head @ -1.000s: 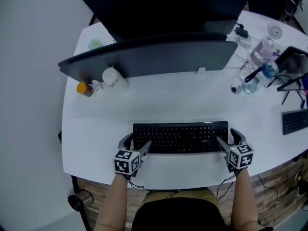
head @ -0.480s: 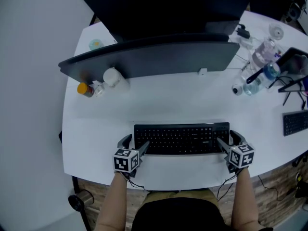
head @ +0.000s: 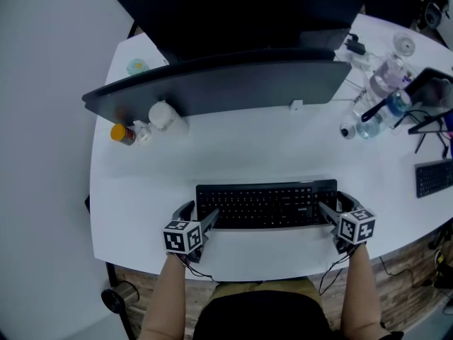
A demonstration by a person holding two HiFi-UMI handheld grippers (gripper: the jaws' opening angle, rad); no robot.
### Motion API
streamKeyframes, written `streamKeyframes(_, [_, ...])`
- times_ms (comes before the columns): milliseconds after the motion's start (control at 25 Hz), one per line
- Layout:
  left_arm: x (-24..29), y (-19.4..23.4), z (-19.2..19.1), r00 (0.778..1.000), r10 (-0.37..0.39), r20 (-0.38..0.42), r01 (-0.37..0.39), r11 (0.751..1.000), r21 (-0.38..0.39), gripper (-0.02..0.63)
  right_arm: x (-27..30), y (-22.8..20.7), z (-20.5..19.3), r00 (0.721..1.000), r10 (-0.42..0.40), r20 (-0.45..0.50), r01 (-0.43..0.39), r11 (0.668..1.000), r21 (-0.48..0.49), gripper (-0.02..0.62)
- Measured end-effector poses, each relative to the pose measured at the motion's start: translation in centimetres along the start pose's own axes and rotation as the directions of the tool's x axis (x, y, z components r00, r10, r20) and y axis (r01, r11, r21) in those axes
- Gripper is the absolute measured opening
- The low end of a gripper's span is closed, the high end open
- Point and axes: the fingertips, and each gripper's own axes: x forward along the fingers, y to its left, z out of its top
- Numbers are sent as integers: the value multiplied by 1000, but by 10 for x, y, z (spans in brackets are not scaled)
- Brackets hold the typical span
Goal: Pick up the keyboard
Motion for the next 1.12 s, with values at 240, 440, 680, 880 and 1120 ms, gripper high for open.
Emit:
streamKeyframes(240, [5, -8, 3, 999, -26, -37, 26, 1000, -4, 319, 2, 2, 2, 1000, 16, -10, -15, 996, 83, 308])
streamKeyframes(440, [5, -7, 4, 1000, -27, -7, 27, 1000, -9, 324, 1, 1, 3, 1000, 4, 8, -5, 996, 88, 308])
streamKeyframes(680, [5, -6, 6, 999, -37, -1, 37, 999, 2, 324, 1, 2, 3, 1000, -6, 20, 4, 996, 86, 308])
streamKeyframes(880, [4, -5, 6, 999, -29, 18, 29, 1000, -2, 322, 1, 2, 3, 1000, -9, 23, 7, 996, 87, 307])
streamKeyframes(1120, [3, -6, 5, 1000, -25, -12, 25, 1000, -6, 321, 0, 2, 3, 999, -33, 39, 29, 994, 107, 307])
